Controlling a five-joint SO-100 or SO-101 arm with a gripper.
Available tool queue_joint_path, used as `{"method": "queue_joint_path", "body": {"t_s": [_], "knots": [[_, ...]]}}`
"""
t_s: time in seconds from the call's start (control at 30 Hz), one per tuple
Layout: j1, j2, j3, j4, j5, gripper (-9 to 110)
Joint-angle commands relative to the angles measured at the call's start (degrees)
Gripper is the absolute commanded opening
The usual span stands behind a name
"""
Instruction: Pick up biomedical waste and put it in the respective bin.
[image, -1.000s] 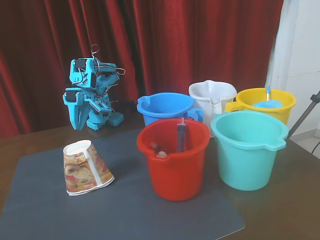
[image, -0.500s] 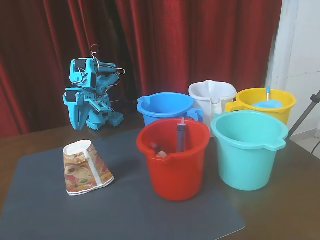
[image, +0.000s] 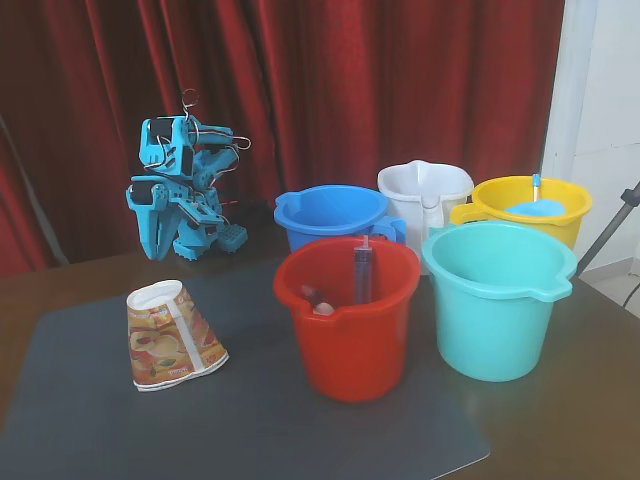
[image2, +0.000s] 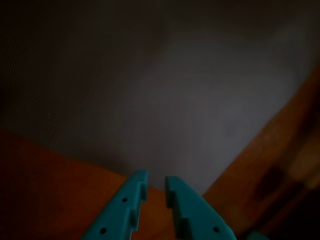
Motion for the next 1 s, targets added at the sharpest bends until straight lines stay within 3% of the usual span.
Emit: {"method": "queue_joint_path", "body": {"t_s": [0.0, 0.27, 0.4, 0.5, 0.67, 0.83, 0.97], "knots": [[0.0, 0.3, -0.3, 0.0, 0.4, 3], [0.0, 0.3, -0.3, -0.8, 0.2, 3], [-3.0, 0.3, -0.3, -9.6, 0.6, 3], [-3.4, 0.3, -0.3, -18.1, 9.0, 3], [-4.0, 0.0, -0.3, -32.1, 34.4, 4], [-9.2, -0.7, -0.9, -48.0, 37.1, 4], [-13.1, -4.7, -6.4, -49.8, 39.6, 4]]}}
